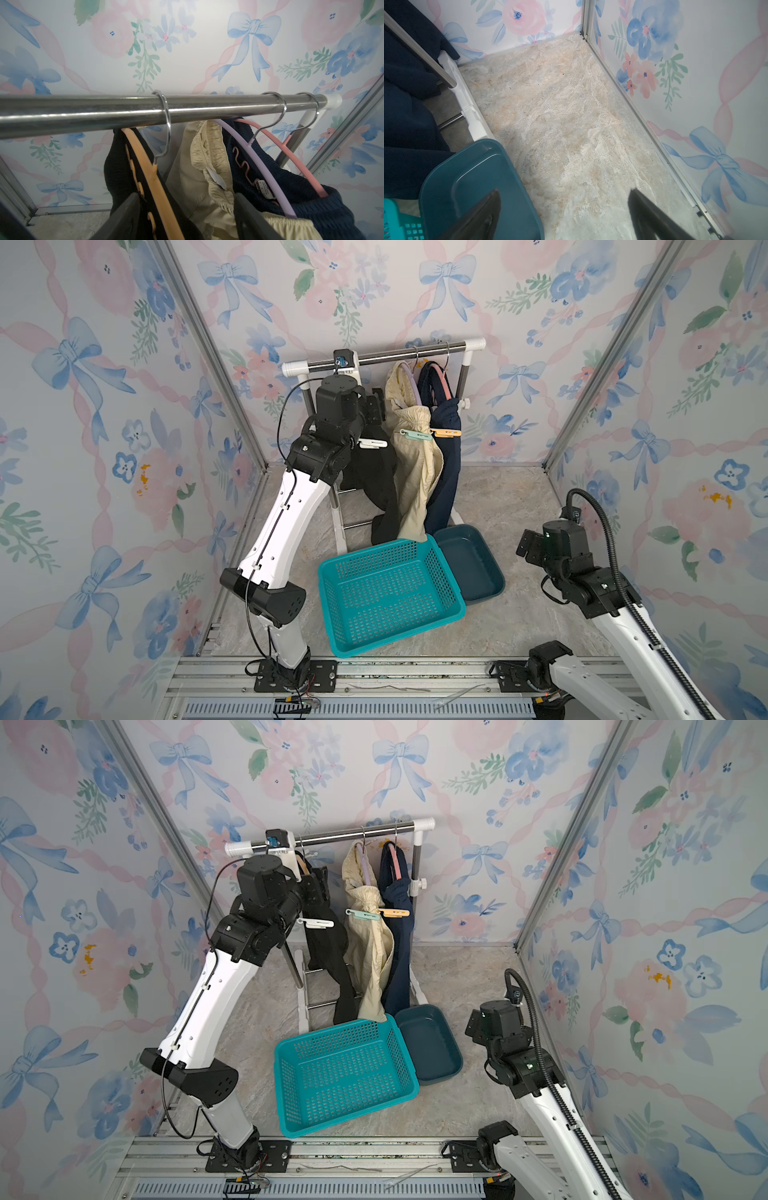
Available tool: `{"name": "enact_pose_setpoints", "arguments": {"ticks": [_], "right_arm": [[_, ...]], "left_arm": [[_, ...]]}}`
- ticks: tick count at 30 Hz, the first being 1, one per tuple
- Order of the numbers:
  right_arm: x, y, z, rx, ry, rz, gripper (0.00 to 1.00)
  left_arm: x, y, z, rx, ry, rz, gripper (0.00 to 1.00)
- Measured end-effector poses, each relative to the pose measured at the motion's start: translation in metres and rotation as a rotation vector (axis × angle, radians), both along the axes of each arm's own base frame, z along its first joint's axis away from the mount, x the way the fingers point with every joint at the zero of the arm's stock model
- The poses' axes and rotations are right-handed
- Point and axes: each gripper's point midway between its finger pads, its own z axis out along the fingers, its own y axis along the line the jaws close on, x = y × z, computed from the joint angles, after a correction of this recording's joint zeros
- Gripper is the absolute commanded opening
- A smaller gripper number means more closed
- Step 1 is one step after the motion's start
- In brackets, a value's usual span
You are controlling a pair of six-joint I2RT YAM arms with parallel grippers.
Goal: Remove the clothespins securing shorts to the hanger
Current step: Pick up the hanger from the clothesline.
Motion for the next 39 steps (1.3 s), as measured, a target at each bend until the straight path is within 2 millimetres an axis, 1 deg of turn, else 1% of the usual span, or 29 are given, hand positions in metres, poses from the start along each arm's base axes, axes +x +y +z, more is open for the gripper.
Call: {"name": "enact_pose_setpoints", "arguments": {"ticks": [3, 7, 9, 14, 19, 29, 39], "right_arm": [[0.0, 0.0, 0.0, 0.004, -0.002, -0.002, 0.96], [0.0, 0.002, 0.0, 0.008, -0.002, 0.004, 0.97], [0.001, 0.004, -0.001, 0.01, -0.001, 0.007, 0.96], [0.002, 0.011, -0.003, 0.016, 0.007, 0.023, 0.97], [0.003, 0.015, -0.004, 0.021, 0.008, 0.034, 0.97], [0.004, 0.017, -0.004, 0.027, 0.006, 0.037, 0.96], [0.005, 0.021, -0.005, 0.034, 0.007, 0.044, 0.97]], "left_arm": [[0.007, 0.007, -0.01, 0.012, 0.027, 0.007, 0.68], [0.016, 0.011, -0.023, 0.025, 0.064, 0.001, 0.65], [0.018, 0.011, -0.027, 0.027, 0.074, -0.004, 0.62], [0.019, 0.017, -0.031, 0.037, 0.091, 0.004, 0.52], [0.02, 0.023, -0.035, 0.044, 0.108, 0.017, 0.46], [0.02, 0.022, -0.036, 0.045, 0.112, 0.006, 0.47], [0.035, 0.016, -0.044, 0.047, 0.123, 0.002, 0.47]]}}
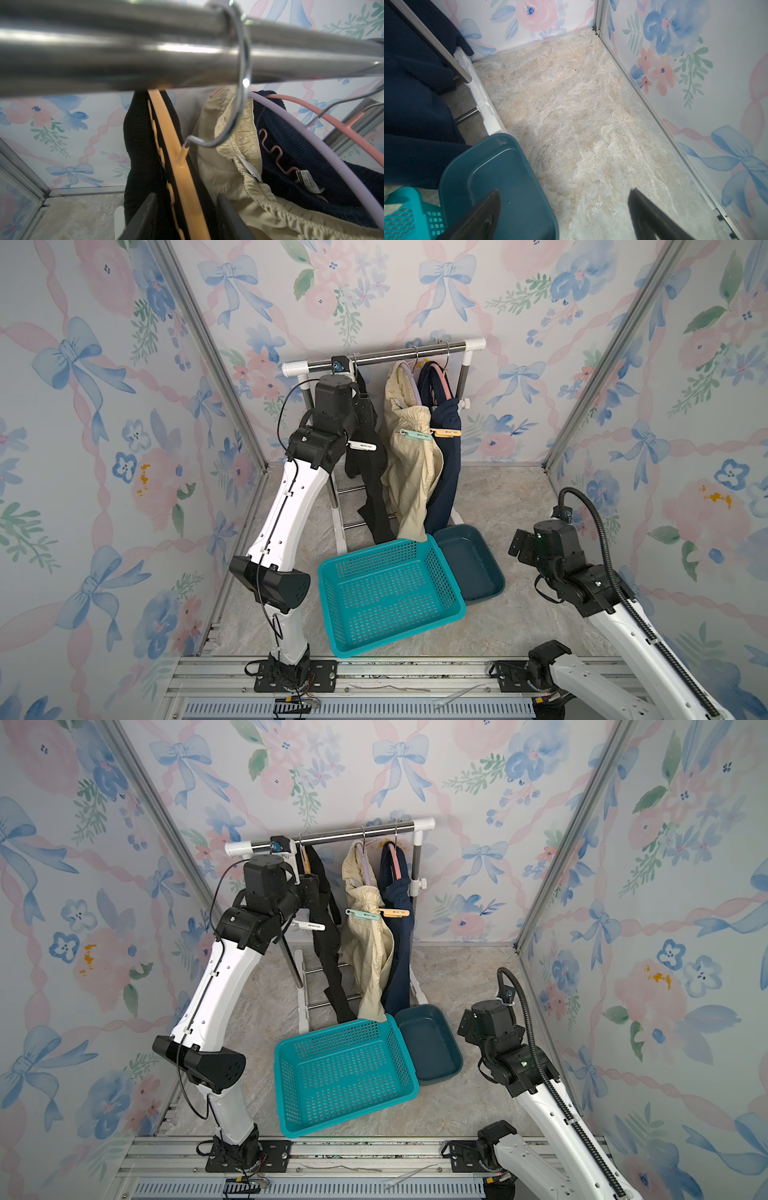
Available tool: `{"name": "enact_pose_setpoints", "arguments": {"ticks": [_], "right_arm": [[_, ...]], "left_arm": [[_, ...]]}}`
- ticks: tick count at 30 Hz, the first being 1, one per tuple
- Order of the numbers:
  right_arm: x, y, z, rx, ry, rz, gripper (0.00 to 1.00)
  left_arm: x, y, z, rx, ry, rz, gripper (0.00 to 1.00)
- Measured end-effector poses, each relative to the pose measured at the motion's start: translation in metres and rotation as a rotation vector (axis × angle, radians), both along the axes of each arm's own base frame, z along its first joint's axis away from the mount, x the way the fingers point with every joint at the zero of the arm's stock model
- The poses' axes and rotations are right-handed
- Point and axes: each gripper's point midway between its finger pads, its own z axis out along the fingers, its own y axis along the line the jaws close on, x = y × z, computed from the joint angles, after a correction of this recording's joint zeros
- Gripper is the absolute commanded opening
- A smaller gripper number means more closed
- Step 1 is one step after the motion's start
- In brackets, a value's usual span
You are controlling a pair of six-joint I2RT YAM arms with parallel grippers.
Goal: Remove the clothespins securing shorts to the hanger
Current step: Pick up the hanger from the clothesline.
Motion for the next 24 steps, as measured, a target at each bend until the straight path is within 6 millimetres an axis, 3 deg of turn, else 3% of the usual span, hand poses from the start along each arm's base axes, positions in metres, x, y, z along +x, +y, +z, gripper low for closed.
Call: {"name": "enact_pose_setpoints", "arguments": {"ticks": [2, 6, 11, 15, 24], "right_arm": [[0.001, 0.001, -0.001, -0.002, 0.004, 0.004, 0.96], [0.004, 0.004, -0.003, -0.004, 0.01, 0.01, 0.96], [0.006, 0.006, -0.005, -0.004, 0.017, 0.009, 0.97], [0.006, 0.006, -0.005, -0.002, 0.015, 0.008, 0.97], [0.005, 0.005, -0.003, 0.001, 0.008, 0.008, 0.96]], "left_arm": [[0.002, 0.001, -0.001, 0.001, 0.002, 0.004, 0.47], [0.004, 0.004, -0.003, 0.002, 0.006, 0.01, 0.63], [0.01, 0.004, -0.009, -0.011, 0.017, 0.011, 0.61], [0.012, 0.001, -0.009, -0.032, 0.018, -0.001, 0.4], [0.011, 0.002, -0.009, -0.051, 0.021, -0.001, 0.13]]}}
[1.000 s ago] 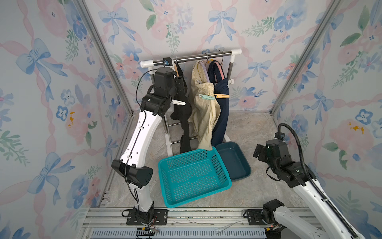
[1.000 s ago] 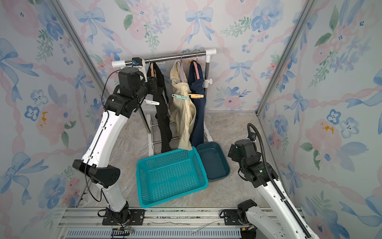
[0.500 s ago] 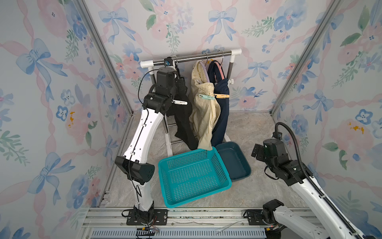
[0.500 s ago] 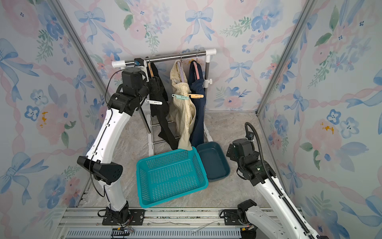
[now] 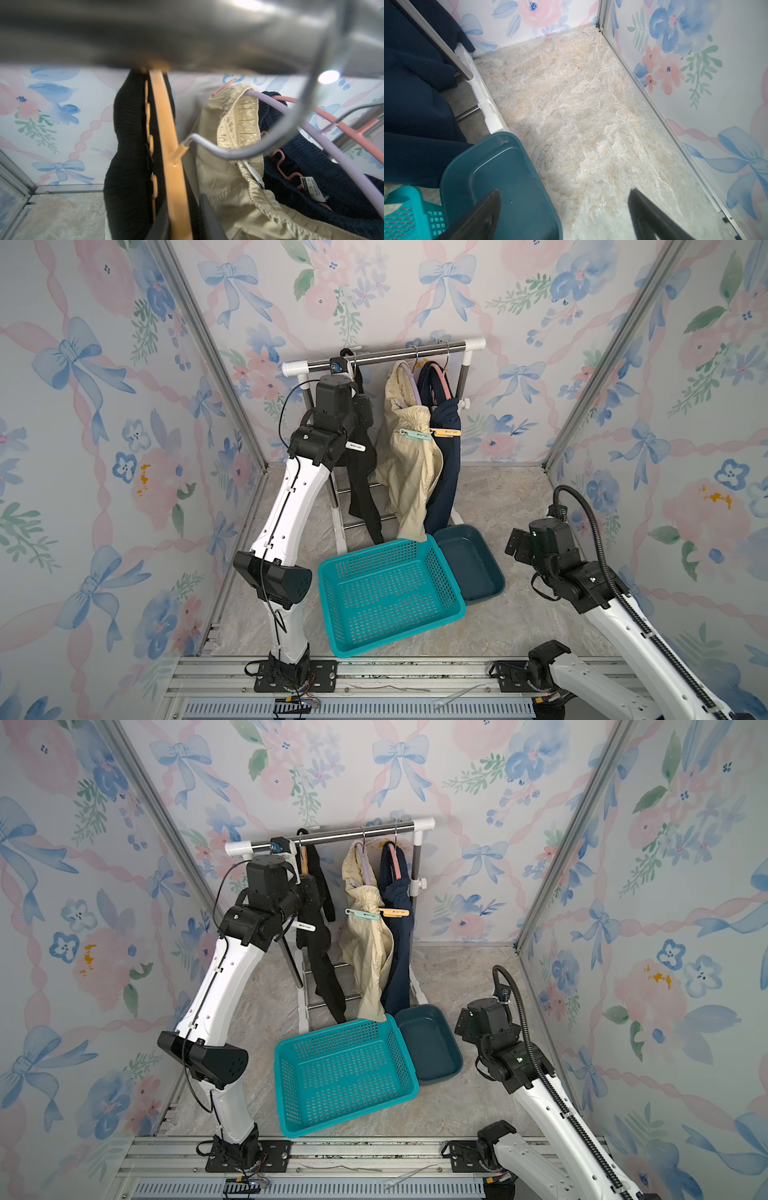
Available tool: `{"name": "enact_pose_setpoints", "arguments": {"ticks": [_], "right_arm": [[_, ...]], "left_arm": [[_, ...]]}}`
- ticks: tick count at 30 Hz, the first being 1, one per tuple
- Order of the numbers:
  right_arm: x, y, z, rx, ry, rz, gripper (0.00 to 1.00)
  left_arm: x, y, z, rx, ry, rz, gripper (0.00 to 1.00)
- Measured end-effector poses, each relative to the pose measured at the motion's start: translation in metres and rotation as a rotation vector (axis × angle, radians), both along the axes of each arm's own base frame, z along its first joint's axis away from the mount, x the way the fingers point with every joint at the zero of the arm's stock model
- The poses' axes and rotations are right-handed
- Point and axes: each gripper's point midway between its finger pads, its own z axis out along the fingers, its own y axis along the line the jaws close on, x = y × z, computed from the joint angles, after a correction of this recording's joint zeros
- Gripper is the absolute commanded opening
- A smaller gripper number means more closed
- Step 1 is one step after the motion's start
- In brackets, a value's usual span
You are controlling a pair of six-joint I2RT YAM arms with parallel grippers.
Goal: Remove the clothespins securing shorts to the hanger
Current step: Pick up the hanger from the clothesline.
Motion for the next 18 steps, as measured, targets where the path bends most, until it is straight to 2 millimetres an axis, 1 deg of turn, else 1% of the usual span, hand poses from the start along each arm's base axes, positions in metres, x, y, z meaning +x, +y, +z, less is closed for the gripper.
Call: {"name": "enact_pose_setpoints", "arguments": {"ticks": [3, 5, 18], "right_arm": [[0.0, 0.0, 0.0003, 0.001, -0.001, 0.0, 0.96], [0.0007, 0.0003, 0.0011, 0.003, -0.006, 0.0, 0.97], [0.0013, 0.0006, 0.0022, 0.005, -0.012, 0.0, 0.97]], "left_arm": [[0.0, 0.0021, 0.0012, -0.006, -0.002, 0.003, 0.07], [-0.0001, 0.0038, 0.0019, -0.005, -0.003, 0.008, 0.0], [-0.0079, 0.0109, 0.0105, -0.006, 0.012, 0.008, 0.0]]}}
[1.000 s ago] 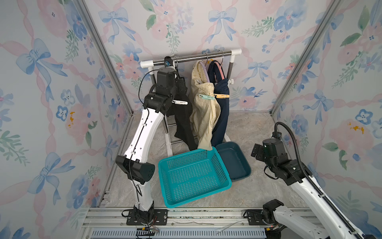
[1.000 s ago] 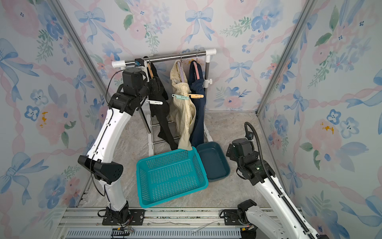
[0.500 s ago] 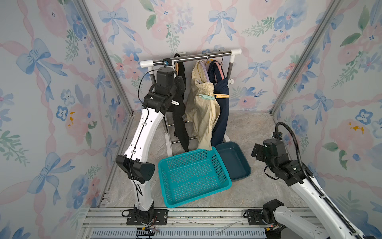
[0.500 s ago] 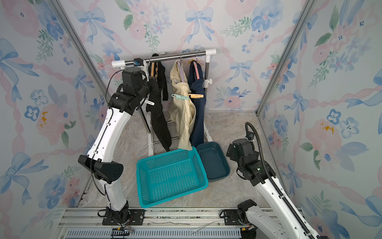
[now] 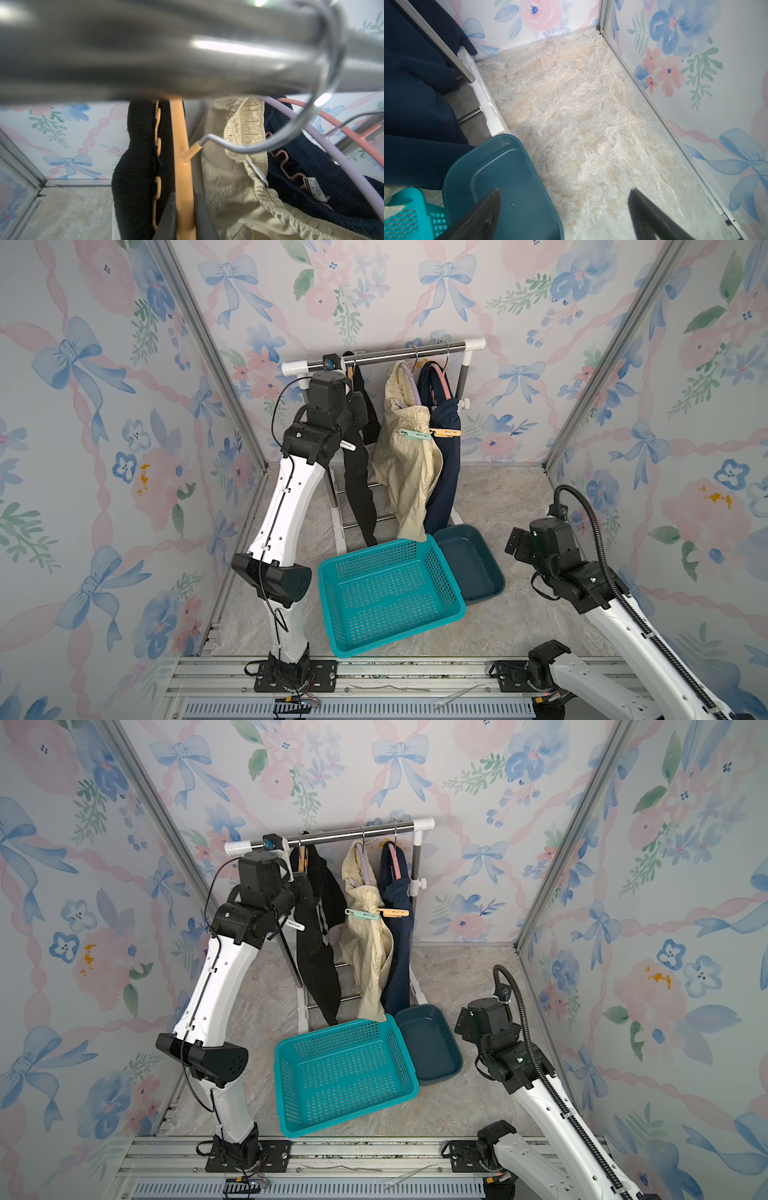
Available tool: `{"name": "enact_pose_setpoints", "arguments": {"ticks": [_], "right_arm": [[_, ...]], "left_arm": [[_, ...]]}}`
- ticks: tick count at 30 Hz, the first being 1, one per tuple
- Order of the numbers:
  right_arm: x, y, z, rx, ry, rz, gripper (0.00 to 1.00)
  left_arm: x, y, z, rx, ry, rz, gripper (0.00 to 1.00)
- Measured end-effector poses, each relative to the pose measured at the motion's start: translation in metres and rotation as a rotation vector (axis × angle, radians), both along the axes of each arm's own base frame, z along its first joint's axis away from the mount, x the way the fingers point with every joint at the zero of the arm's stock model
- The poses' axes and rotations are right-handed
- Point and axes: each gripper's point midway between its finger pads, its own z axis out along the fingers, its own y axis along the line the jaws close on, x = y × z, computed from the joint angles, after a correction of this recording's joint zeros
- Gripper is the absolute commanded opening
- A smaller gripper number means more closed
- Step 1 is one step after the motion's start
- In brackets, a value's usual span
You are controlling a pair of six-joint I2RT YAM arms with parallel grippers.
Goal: Remove the clothespins securing shorts to the hanger
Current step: Pick up the hanger from the clothesline.
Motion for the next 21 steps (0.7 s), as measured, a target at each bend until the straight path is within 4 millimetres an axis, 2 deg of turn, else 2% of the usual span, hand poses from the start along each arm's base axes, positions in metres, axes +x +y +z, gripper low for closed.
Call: {"name": "enact_pose_setpoints", "arguments": {"ticks": [21], "right_arm": [[-0.002, -0.001, 0.005, 0.009, -0.023, -0.001, 0.96]], "left_arm": [[-0.009, -0.01, 0.012, -0.012, -0.015, -0.078, 0.0]]}}
